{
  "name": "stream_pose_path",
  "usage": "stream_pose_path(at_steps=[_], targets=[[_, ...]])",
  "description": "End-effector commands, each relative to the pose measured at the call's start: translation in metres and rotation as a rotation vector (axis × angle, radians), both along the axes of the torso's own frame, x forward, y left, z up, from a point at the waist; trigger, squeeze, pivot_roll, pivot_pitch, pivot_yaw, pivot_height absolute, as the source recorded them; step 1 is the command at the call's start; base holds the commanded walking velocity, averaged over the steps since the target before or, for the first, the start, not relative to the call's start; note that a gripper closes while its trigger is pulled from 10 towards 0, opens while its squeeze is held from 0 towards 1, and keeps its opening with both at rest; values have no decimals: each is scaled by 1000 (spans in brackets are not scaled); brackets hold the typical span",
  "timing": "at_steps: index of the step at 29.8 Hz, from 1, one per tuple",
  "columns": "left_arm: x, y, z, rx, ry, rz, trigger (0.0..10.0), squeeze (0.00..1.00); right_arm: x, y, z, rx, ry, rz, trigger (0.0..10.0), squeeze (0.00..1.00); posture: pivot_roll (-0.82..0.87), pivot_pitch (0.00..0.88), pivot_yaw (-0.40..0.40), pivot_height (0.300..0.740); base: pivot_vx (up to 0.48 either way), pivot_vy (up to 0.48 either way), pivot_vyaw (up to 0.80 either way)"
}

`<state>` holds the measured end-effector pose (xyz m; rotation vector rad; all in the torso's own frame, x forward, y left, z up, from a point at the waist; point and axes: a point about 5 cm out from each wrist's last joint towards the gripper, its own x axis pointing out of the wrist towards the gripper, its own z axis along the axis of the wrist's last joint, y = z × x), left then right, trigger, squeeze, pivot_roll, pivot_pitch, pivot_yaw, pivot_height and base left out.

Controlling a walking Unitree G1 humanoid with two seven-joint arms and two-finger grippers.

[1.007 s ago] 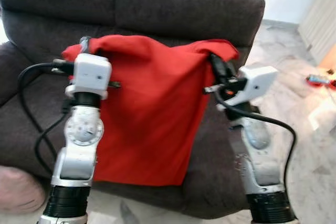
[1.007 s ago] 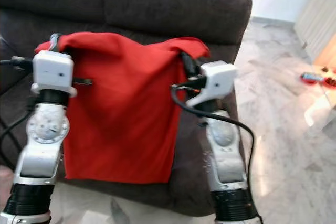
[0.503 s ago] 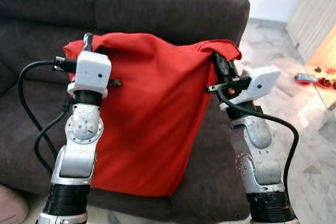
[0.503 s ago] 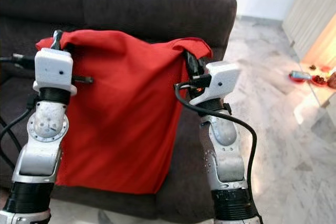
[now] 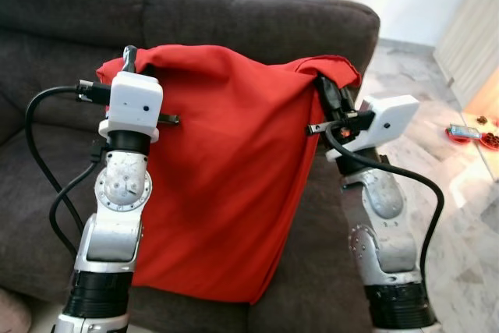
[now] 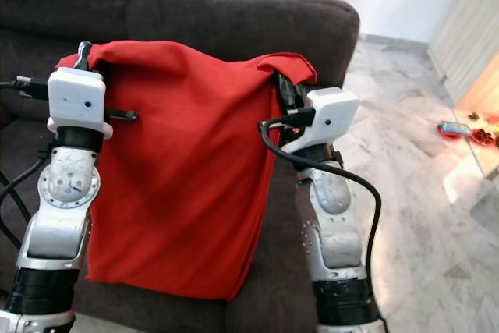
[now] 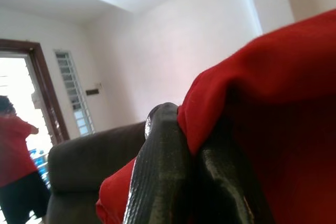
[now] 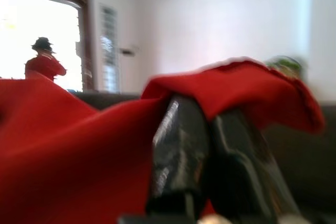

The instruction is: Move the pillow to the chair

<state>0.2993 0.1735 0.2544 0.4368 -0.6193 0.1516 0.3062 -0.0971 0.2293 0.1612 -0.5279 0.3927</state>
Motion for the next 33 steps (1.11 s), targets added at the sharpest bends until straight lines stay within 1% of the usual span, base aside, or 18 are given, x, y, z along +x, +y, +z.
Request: stream_pose_path(at_steps=[1,2,3,4,5,6,10,14,15,16,18,21,24,29,30,31,32,33], targets=[[0,-19,-1,16,28,-111,10000,0,-3,-10,12,9,-65,-31,10000,0,79,25,-76,740,0,0,0],[1,-21,-5,18,55,-128,10000,0,-3,-10,11,7,-59,-31,10000,0,78,25,-76,740,0,0,0],[1,-21,-5,18,55,-128,10000,0,-3,-10,11,7,-59,-31,10000,0,78,25,-76,740,0,0,0],[4,-24,-19,22,150,-164,10000,0,-2,-10,4,-7,-30,-31,10000,0,80,28,-76,740,0,0,0],[5,-25,-25,26,183,-173,10000,0,-1,-10,1,-13,-16,-31,10000,0,79,28,-76,740,0,0,0],[6,-26,-37,41,252,-177,10000,0,0,-10,-8,-30,21,-33,10000,0,79,29,-77,740,0,0,0],[8,-26,-49,65,326,-172,10000,0,1,-11,-25,-59,88,-36,10000,0,77,31,-77,740,0,0,0],[9,-26,-53,83,367,-179,10000,0,2,-11,-33,-74,120,-31,10000,0,77,31,-77,740,0,0,0],[10,-27,-57,104,396,-180,10000,0,2,-11,-37,-82,132,-27,10000,0,77,33,-77,740,0,0,0],[10,-27,-57,104,396,-180,10000,0,2,-11,-37,-82,132,-27,10000,0,77,33,-77,740,0,0,0],[10,-27,-61,132,421,-164,10000,0,2,-12,-44,-96,159,-24,10000,0,78,34,-77,740,0,0,0],[9,-26,-61,120,426,-160,10000,0,2,-12,-47,-102,169,-23,10000,0,77,35,-77,740,0,0,0],[10,-25,-63,129,437,-151,10000,0,2,-12,-50,-112,179,-23,10000,0,76,35,-78,740,0,0,0],[11,-25,-62,119,436,-139,10000,0,2,-13,-50,-109,179,-22,10000,0,76,35,-78,740,0,0,0],[11,-25,-62,119,437,-138,10000,329,2,-13,-50,-108,179,-21,10000,0,76,35,-78,740,0,0,0],[11,-25,-62,120,437,-136,10000,631,2,-13,-50,-107,179,-20,10000,0,76,35,-78,740,0,0,0],[11,-25,-61,116,433,-133,10000,1000,2,-13,-50,-106,180,-16,10000,0,75,34,-78,740,0,0,0],[11,-25,-61,111,431,-132,10000,1000,2,-13,-50,-106,180,-15,10000,157,76,34,-78,740,0,0,0]])
